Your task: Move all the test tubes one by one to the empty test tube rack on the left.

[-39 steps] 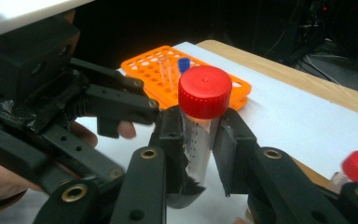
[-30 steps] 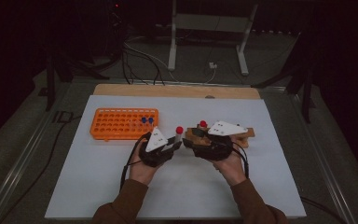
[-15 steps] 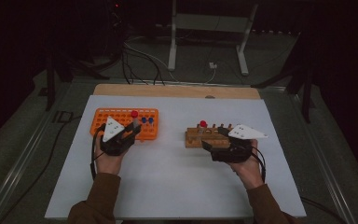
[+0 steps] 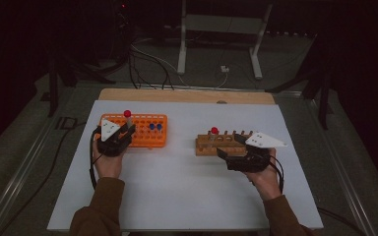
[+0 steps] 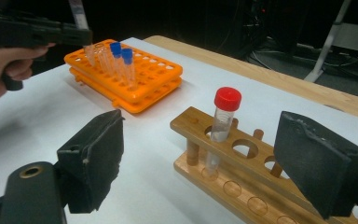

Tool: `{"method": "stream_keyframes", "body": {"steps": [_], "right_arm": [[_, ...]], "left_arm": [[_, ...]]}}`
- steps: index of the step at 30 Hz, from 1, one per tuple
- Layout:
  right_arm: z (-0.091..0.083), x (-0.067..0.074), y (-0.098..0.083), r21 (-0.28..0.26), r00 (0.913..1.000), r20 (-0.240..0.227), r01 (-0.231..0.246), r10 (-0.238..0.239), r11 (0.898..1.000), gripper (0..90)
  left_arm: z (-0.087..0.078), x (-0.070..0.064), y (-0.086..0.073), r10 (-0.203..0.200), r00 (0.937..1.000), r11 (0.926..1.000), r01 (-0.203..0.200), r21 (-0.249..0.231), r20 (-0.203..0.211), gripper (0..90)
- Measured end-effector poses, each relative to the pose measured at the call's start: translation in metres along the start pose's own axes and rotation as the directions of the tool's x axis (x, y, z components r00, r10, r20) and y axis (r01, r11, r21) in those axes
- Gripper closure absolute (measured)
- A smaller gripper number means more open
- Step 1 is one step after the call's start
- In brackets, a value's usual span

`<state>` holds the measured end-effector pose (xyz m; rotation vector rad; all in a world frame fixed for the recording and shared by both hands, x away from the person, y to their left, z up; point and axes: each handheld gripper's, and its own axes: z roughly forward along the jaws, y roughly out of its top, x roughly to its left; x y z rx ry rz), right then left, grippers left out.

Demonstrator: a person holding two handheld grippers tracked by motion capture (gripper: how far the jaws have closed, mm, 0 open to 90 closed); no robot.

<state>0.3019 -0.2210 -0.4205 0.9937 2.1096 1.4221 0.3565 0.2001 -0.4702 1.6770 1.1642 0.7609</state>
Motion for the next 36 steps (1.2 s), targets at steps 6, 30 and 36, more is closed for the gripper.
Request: {"method": "stream_keyframes", "body": {"steps": [6, 30, 36], "right_arm": [[0.002, 0.0, -0.001, -0.006, 1.0, 0.002, 0.001, 0.0, 1.0, 16.4], [0.041, -0.011, -0.004, 0.087, 0.9972, 0.074, -0.009, 0.003, 0.996, 30.7], [0.061, -0.014, -0.002, 0.098, 0.9956, 0.091, -0.034, 0.025, 0.995, 48.4]], "left_arm": [[0.013, 0.002, -0.008, -0.028, 0.9996, 0.9995, 0.028, 0.017, -0.01, 74.0], [0.003, 0.01, -0.03, -0.048, 0.9986, 0.9886, 0.045, 0.144, 0.02, 34.4], [-0.007, 0.006, -0.031, -0.075, 0.9965, 0.9886, 0.069, 0.134, 0.039, 17.5]]}}
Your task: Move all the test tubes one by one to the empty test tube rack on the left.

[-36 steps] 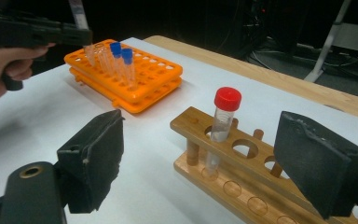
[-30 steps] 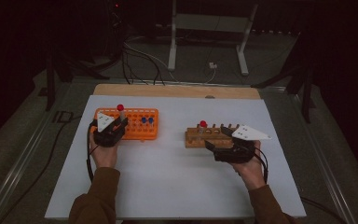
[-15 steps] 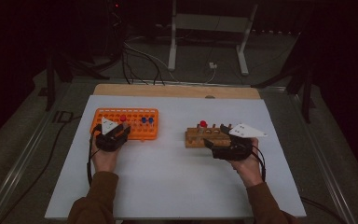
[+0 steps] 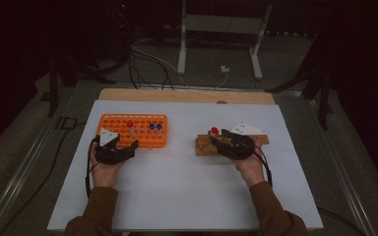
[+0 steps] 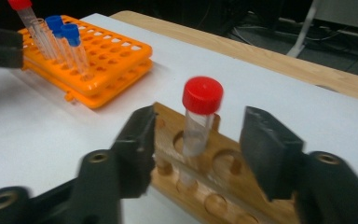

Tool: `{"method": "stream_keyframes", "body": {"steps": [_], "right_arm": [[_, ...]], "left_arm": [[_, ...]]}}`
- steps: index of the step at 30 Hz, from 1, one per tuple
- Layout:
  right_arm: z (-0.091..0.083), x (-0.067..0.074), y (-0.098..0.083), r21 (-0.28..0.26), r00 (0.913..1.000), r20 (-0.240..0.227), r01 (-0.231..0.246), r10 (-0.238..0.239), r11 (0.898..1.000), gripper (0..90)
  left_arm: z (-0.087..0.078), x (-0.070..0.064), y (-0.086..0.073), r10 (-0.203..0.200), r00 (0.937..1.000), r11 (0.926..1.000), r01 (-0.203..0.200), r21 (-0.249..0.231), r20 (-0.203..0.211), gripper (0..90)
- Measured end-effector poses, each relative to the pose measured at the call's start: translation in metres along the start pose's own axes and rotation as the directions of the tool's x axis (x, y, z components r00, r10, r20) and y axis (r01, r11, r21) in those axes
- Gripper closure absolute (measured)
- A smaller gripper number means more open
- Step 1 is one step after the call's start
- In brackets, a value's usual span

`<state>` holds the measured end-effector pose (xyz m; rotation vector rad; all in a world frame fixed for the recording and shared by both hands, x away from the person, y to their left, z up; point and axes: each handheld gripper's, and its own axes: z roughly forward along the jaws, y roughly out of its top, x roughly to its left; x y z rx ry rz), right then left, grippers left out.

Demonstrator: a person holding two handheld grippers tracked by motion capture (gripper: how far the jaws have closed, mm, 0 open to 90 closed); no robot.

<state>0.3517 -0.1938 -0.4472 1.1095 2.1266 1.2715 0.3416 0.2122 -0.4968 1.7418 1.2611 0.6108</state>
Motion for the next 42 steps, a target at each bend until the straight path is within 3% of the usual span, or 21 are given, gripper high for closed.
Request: {"method": "stream_keyframes", "body": {"steps": [8, 12, 16, 20, 21, 23, 29, 33, 37, 40, 42], "right_arm": [[0.017, 0.001, 0.003, 0.022, 0.9995, 0.025, -0.021, 0.02, 1.0, 70.1], [0.014, 0.001, 0.003, 0.006, 0.9994, 0.032, -0.009, 0.009, 1.0, 71.0], [0.001, -0.001, 0.01, -0.054, 0.9993, 0.032, -0.017, 0.019, 0.998, 71.2], [-0.016, 0.0, 0.02, -0.12, 0.9991, 0.039, -0.013, 0.017, 0.993, 71.3], [-0.021, 0.0, 0.023, -0.135, 0.9991, 0.039, -0.01, 0.016, 0.991, 71.3], [-0.029, 0.003, 0.029, -0.164, 0.9995, 0.032, 0.003, 0.002, 0.987, 71.3], [-0.042, 0.021, 0.037, -0.18, 0.9979, -0.046, 0.037, -0.046, 0.983, 71.3], [-0.035, 0.035, 0.032, -0.121, 0.989, -0.13, 0.056, -0.072, 0.991, 71.2], [-0.027, 0.045, 0.026, -0.099, 0.979, -0.19, 0.056, -0.074, 0.994, 71.2], [-0.024, 0.051, 0.025, -0.092, 0.9745, -0.209, 0.063, -0.081, 0.994, 71.3], [-0.022, 0.053, 0.025, -0.088, 0.9704, -0.226, 0.068, -0.086, 0.994, 71.3]], "left_arm": [[-0.011, -0.018, 0.005, 0.03, 0.9994, 0.9995, -0.03, -0.012, 0.018, 2.8], [-0.016, -0.033, 0.012, 0.048, 0.9969, 0.9985, -0.046, -0.03, 0.063, 1.6], [-0.017, -0.055, 0.021, 0.089, 0.9879, 0.9952, -0.083, -0.052, 0.127, 1.7], [-0.015, -0.083, 0.032, 0.143, 0.9695, 0.9891, -0.133, -0.063, 0.199, 2.0], [-0.014, -0.092, 0.035, 0.163, 0.9616, 0.9861, -0.151, -0.068, 0.221, 2.0], [-0.012, -0.105, 0.039, 0.183, 0.9517, 0.9825, -0.168, -0.081, 0.247, 2.6], [-0.006, -0.141, 0.049, 0.236, 0.9188, 0.9707, -0.206, -0.123, 0.317, 9.3], [-0.001, -0.158, 0.052, 0.276, 0.8967, 0.9605, -0.244, -0.133, 0.346, 22.5], [0.007, -0.167, 0.05, 0.304, 0.8658, 0.9526, -0.275, -0.13, 0.397, 46.0], [0.011, -0.171, 0.047, 0.33, 0.8495, 0.9438, -0.306, -0.126, 0.412, 60.1], [0.011, -0.171, 0.046, 0.336, 0.8418, 0.9416, -0.312, -0.127, 0.423, 69.7]]}}
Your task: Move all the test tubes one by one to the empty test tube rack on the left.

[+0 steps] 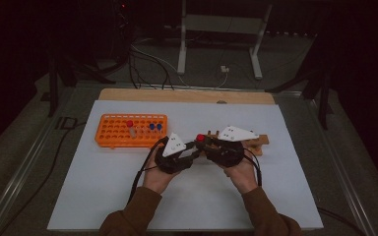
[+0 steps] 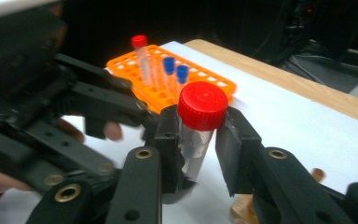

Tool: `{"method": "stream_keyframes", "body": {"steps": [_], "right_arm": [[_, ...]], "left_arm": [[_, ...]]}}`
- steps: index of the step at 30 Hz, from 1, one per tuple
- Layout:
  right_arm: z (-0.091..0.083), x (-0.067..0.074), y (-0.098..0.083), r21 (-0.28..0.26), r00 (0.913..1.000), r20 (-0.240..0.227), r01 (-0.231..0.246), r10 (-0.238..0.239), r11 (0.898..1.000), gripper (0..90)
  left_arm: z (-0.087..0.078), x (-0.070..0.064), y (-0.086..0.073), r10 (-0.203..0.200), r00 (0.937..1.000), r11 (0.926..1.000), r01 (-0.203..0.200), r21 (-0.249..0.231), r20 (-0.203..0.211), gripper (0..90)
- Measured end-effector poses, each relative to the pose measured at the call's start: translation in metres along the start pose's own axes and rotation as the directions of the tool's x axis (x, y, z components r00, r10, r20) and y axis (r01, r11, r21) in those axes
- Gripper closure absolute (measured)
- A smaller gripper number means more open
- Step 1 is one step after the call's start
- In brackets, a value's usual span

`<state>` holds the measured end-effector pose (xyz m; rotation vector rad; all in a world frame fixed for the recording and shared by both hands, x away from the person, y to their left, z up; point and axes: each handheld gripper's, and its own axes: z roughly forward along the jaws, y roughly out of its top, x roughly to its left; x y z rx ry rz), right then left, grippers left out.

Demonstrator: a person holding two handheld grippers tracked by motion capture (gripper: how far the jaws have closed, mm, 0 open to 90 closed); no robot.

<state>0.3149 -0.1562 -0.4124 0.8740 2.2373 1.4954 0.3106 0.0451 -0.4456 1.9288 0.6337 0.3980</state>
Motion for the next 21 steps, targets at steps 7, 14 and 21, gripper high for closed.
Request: {"method": "stream_keyframes", "body": {"steps": [7, 14, 21], "right_arm": [[-0.006, -0.005, -0.003, -0.009, 0.9998, 0.009, -0.016, 0.017, 1.0, 41.0], [-0.029, -0.029, -0.023, 0.005, 0.989, 0.141, -0.047, 0.045, 0.999, 15.4], [-0.057, -0.051, -0.042, -0.001, 0.9725, 0.219, -0.081, 0.079, 0.997, 9.1]], "left_arm": [[-0.021, 0.014, -0.012, -0.043, 0.9974, 0.9989, 0.042, -0.021, -0.059, 74.5], [-0.071, 0.048, -0.037, -0.118, 0.9741, 0.9924, 0.108, -0.059, -0.193, 74.5], [-0.113, 0.077, -0.051, -0.176, 0.9289, 0.9832, 0.149, -0.106, -0.326, 74.4]]}}
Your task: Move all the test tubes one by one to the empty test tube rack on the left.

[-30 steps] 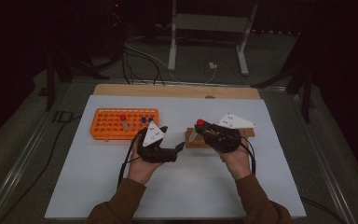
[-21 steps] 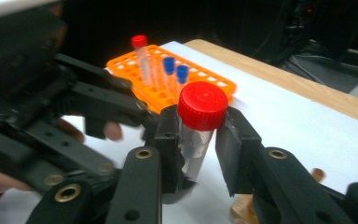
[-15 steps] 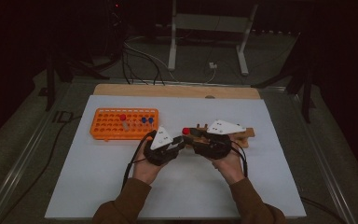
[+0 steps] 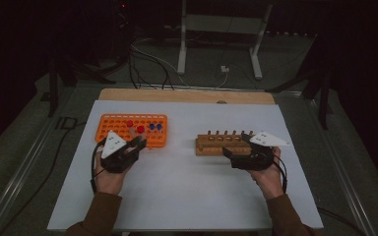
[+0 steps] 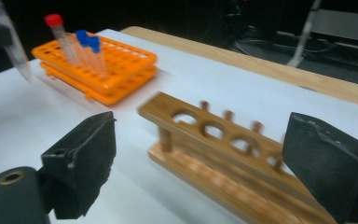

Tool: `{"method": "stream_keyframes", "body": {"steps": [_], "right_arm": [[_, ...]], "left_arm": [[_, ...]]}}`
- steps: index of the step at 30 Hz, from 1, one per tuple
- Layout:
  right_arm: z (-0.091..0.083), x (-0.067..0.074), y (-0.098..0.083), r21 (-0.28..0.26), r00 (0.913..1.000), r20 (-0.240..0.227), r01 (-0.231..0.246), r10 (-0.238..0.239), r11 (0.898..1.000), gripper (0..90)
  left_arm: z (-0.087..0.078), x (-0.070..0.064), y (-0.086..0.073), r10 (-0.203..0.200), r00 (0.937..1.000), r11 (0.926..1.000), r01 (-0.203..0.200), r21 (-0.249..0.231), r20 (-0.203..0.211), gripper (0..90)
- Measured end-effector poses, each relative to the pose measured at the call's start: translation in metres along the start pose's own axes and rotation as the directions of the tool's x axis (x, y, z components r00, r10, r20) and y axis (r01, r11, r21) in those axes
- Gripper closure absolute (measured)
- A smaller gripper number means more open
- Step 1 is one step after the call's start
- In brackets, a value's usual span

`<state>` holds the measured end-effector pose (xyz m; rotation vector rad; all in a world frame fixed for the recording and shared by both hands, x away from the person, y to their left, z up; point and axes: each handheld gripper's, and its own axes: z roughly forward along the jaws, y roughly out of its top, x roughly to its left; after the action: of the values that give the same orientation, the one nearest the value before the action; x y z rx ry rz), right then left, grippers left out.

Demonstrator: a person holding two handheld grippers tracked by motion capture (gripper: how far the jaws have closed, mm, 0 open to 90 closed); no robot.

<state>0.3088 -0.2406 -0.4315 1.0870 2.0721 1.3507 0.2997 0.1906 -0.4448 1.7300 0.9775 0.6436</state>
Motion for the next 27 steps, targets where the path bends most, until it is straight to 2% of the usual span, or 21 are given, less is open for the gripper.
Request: {"method": "stream_keyframes", "body": {"steps": [4, 6, 10, 15, 19, 21, 23, 25, 27], "right_arm": [[-0.011, -0.011, -0.004, -0.013, 0.9997, 0.024, -0.01, 0.01, 1.0, 7.2], [-0.015, -0.014, -0.006, -0.016, 0.9994, 0.03, -0.014, 0.014, 1.0, 7.2], [-0.02, -0.015, -0.009, -0.024, 0.9992, 0.037, -0.014, 0.015, 1.0, 7.1], [-0.018, -0.016, -0.013, -0.014, 0.999, 0.04, -0.019, 0.019, 1.0, 7.1], [-0.017, -0.016, -0.014, -0.011, 0.9991, 0.039, -0.017, 0.017, 1.0, 7.2], [-0.017, -0.017, -0.015, -0.01, 0.9989, 0.042, -0.021, 0.021, 1.0, 7.2], [-0.018, -0.018, -0.016, -0.01, 0.9988, 0.042, -0.026, 0.026, 1.0, 7.4], [-0.019, -0.018, -0.017, -0.009, 0.9986, 0.047, -0.024, 0.024, 1.0, 7.4], [-0.02, -0.018, -0.018, -0.007, 0.9985, 0.051, -0.022, 0.022, 1.0, 7.4]], "left_arm": [[-0.006, 0.02, -0.003, -0.024, 0.9959, 0.9997, 0.024, -0.007, -0.088, 74.5], [-0.005, 0.03, -0.003, -0.035, 0.9905, 0.9994, 0.034, -0.01, -0.133, 74.5], [0.007, 0.049, -0.004, -0.06, 0.9785, 0.9982, 0.06, -0.006, -0.197, 74.5], [0.025, 0.061, -0.006, -0.087, 0.9715, 0.9962, 0.087, -0.013, -0.22, 74.5], [0.039, 0.065, -0.009, -0.128, 0.9679, 0.9916, 0.129, -0.012, -0.216, 74.5], [0.045, 0.065, -0.011, -0.117, 0.9688, 0.9924, 0.123, 0.012, -0.218, 74.5], [0.049, 0.063, -0.015, -0.117, 0.9738, 0.9917, 0.125, 0.031, -0.195, 74.4], [0.052, 0.06, -0.02, -0.103, 0.9761, 0.9913, 0.117, 0.06, -0.191, 74.4], [0.053, 0.06, -0.028, -0.1, 0.9761, 0.9892, 0.118, 0.086, -0.193, 74.3]]}}
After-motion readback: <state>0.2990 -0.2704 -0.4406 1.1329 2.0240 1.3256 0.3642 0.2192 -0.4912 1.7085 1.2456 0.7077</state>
